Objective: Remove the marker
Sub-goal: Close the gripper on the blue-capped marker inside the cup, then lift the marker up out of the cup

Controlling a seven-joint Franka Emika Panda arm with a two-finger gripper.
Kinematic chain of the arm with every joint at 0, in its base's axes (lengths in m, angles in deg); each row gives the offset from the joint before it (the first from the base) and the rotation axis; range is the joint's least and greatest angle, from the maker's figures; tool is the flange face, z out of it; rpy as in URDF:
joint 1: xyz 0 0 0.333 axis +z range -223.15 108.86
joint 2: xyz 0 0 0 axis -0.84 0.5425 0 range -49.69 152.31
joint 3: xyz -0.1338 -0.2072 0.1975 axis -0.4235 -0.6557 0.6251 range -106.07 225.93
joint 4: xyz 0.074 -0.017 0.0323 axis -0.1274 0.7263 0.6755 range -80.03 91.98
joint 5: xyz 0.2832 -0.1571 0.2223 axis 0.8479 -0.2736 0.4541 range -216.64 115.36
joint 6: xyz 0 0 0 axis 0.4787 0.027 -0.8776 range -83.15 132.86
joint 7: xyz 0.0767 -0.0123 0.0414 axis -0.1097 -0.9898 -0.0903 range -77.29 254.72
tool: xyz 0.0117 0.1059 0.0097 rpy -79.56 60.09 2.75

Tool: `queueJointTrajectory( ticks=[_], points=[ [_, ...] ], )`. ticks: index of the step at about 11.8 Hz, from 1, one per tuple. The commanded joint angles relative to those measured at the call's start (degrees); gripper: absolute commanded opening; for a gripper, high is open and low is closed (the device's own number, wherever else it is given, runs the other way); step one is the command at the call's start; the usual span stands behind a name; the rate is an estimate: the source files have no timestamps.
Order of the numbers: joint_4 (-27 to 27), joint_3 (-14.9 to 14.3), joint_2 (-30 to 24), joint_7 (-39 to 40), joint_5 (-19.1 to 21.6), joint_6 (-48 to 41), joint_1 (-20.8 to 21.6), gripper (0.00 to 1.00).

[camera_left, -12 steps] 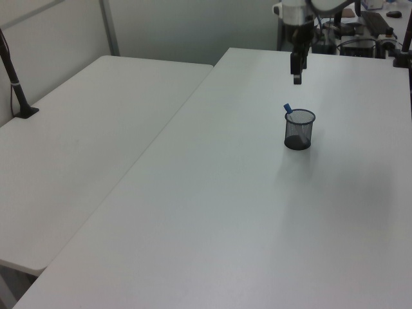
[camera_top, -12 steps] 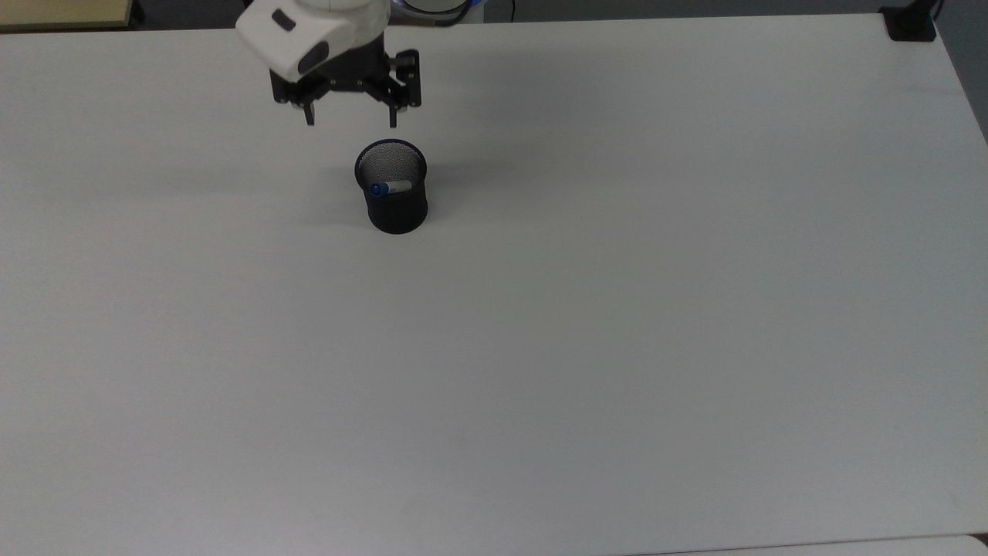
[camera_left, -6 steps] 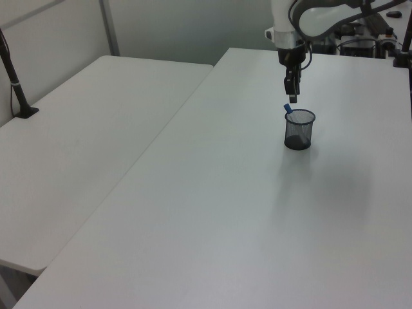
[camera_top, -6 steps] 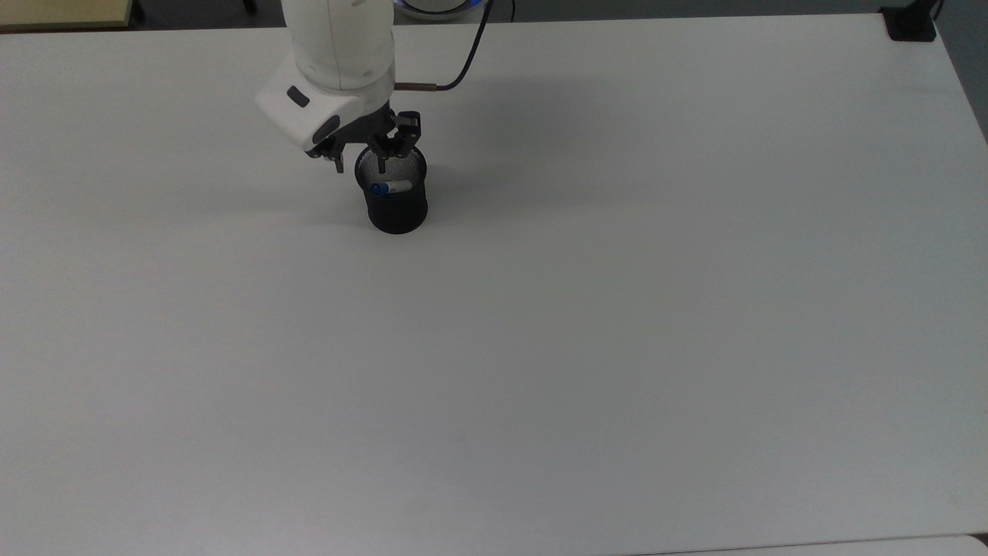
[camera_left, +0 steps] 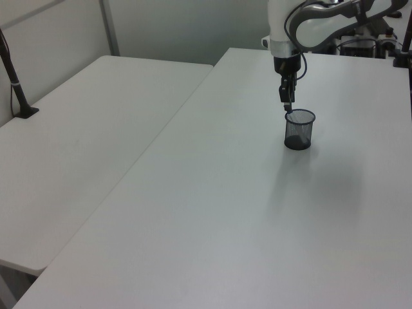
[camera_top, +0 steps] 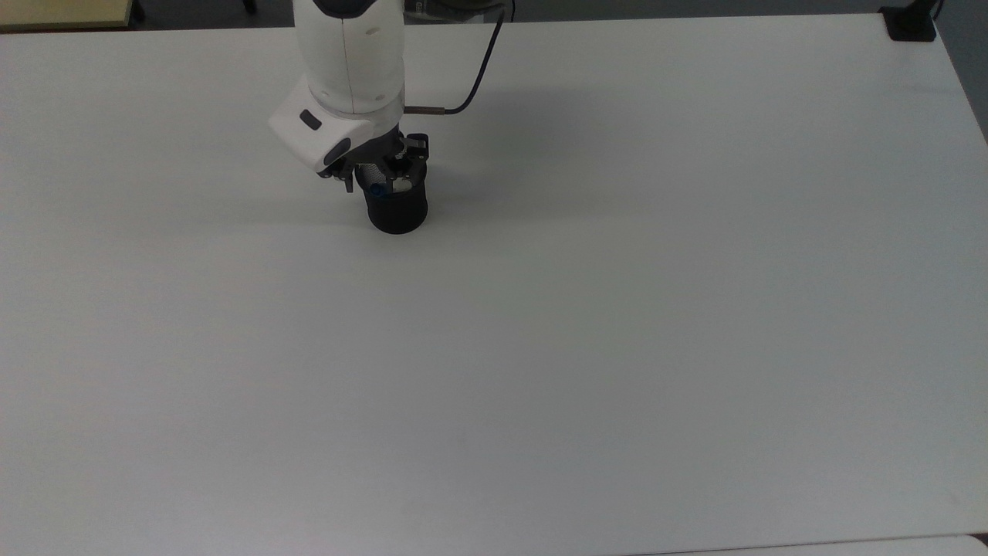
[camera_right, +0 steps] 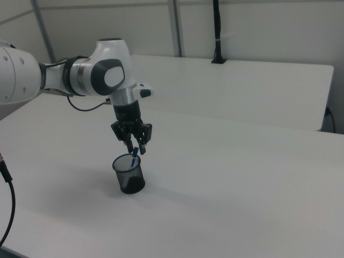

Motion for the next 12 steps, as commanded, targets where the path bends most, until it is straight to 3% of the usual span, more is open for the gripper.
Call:
queueJointTrajectory(
  ticks=[1, 3, 4, 9, 12],
  points=[
    [0.9, 0.0, 0.1, -1.4, 0.0, 1.4, 1.0, 0.37],
    [0.8, 0.1, 0.2, -1.5, 0.3, 1.4, 1.0, 0.20],
    [0.7, 0.1, 0.2, -1.6, 0.4, 1.2, 1.0, 0.17],
    [0.0, 0.1, -1.3, -5.6, 0.8, -0.2, 0.8, 0.13],
    [-4.3, -0.3, -5.0, -4.9, 2.4, -6.7, -0.6, 0.12]
  ],
)
